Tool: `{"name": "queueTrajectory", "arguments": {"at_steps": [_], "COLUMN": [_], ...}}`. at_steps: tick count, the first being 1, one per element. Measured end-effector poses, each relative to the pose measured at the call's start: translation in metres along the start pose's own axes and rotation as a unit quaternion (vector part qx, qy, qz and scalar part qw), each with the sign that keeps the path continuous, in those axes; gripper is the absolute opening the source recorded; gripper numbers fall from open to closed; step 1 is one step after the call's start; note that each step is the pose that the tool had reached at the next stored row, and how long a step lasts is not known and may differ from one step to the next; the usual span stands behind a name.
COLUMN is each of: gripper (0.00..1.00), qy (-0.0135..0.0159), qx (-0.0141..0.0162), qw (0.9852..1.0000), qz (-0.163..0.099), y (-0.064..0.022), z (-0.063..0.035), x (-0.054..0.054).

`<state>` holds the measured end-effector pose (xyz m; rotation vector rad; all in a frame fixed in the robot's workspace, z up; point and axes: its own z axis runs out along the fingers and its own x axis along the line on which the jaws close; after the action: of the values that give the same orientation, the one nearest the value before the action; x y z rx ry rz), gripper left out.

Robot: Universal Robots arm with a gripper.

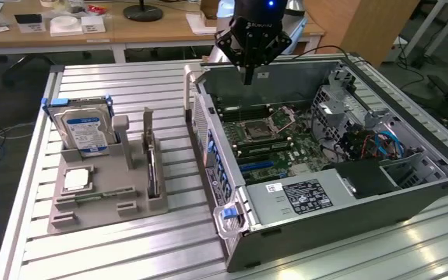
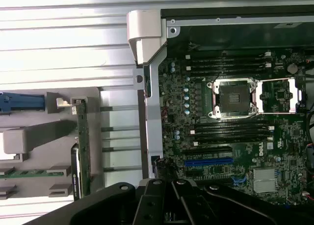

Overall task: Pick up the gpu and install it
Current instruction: 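Reach for the gpu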

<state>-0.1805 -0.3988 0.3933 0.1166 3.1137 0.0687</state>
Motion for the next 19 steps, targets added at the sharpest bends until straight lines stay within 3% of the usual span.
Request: {"name": "queueTrajectory", "arguments": {"at_steps": [15, 19], "gripper": [0.11, 0.11], "qy": [-0.0001, 0.0], "qx": [-0.0001, -0.0004], "qw": [1.0, 1.0], "qz": [0.0, 0.0], "y": [0.0, -0.0007], "z": [0.0, -0.0002], "x": [0.0002, 0.0082]}}
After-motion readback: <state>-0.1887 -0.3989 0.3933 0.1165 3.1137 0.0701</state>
